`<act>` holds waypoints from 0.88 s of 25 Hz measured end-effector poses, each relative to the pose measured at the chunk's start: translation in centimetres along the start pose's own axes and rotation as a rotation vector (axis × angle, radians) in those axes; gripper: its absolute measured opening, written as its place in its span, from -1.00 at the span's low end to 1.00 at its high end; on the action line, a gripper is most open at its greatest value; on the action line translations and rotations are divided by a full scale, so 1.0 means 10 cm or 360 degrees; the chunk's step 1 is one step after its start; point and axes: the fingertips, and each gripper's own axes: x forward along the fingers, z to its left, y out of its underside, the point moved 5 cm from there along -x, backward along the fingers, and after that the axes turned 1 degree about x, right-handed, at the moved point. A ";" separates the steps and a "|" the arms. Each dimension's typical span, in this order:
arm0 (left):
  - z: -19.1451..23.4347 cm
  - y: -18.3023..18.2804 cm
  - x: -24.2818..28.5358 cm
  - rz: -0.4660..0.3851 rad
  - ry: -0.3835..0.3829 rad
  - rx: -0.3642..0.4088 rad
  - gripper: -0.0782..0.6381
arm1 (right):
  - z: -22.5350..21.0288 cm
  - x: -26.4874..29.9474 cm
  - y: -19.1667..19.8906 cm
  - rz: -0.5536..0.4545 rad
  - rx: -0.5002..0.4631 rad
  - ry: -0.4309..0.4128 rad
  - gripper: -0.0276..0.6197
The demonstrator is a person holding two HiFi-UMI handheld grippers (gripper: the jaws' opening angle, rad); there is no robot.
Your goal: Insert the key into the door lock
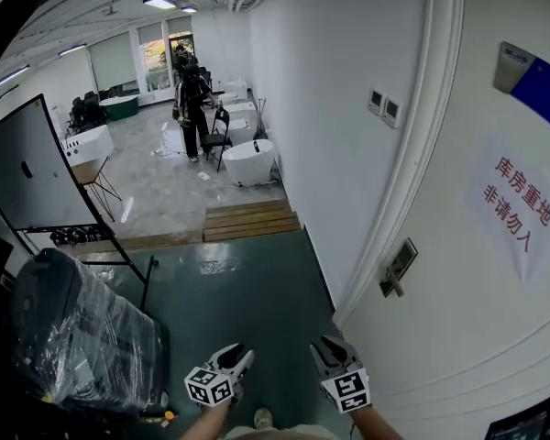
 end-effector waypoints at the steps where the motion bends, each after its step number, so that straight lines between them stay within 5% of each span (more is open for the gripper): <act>1: -0.05 0.02 -0.01 -0.0001 -0.0017 -0.0004 -0.41 | -0.02 -0.07 -0.01 -0.0001 -0.0004 -0.0009 -0.63; 13: -0.91 0.48 -0.20 -0.0032 -0.0135 -0.0041 -0.41 | -0.26 -0.91 0.38 0.0036 -0.0001 -0.0078 -0.63; 22: -1.10 0.83 -0.38 -0.0026 -0.0222 -0.0091 -0.41 | -0.31 -1.12 0.59 0.0057 -0.0025 -0.0115 -0.63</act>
